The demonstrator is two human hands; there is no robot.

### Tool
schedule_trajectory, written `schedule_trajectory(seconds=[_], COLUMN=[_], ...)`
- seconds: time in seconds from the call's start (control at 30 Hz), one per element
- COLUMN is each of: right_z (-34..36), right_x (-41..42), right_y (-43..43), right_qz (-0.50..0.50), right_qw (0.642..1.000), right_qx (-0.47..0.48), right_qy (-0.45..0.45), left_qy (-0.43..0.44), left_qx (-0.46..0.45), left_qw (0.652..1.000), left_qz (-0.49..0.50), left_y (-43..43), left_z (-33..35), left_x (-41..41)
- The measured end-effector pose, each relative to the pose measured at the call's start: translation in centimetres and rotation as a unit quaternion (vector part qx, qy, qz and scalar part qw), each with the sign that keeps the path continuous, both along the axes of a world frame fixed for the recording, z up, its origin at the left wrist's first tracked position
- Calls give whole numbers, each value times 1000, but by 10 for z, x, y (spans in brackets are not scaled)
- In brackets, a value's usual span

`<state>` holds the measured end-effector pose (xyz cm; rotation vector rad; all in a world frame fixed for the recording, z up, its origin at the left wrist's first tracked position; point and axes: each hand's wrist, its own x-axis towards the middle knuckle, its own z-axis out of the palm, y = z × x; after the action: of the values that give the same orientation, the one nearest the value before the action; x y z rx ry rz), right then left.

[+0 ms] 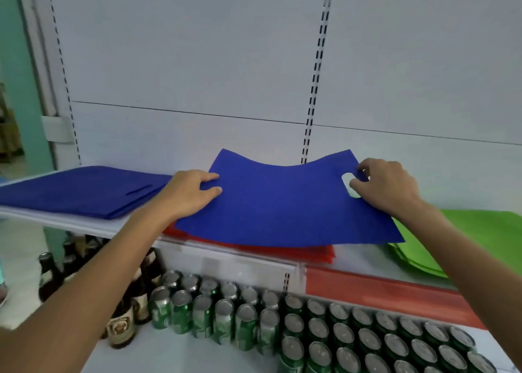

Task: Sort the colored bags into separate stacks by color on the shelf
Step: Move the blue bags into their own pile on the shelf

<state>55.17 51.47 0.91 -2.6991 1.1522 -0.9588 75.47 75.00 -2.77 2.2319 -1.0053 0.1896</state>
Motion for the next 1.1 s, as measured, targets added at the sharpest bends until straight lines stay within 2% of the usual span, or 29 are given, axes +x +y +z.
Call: schedule_trajectory(seconds=[0.17, 0.33, 0.57, 0.83, 1.1], right_z=[-10, -14, -9, -1, -23], right_x=[77, 147, 210, 272, 344], right_y=[54, 106, 152, 199, 252], right_qz=[-9, -2, 28, 46, 60], right_qw=[999, 998, 999, 998, 995], right_qx=[27, 34, 17, 32, 52], right_qy=[-46, -54, -25, 21, 58], left_qy=[-4, -2, 32, 27, 38], left_qx=[-1, 17, 19, 33, 86], left_qw=[1000, 1000, 999, 998, 994], left_qz=[-9, 7, 27, 55, 58], left_y=[51, 103, 150, 206, 258], left_z=[8, 17, 5, -1, -10], left_x=[84, 155, 206, 272, 349])
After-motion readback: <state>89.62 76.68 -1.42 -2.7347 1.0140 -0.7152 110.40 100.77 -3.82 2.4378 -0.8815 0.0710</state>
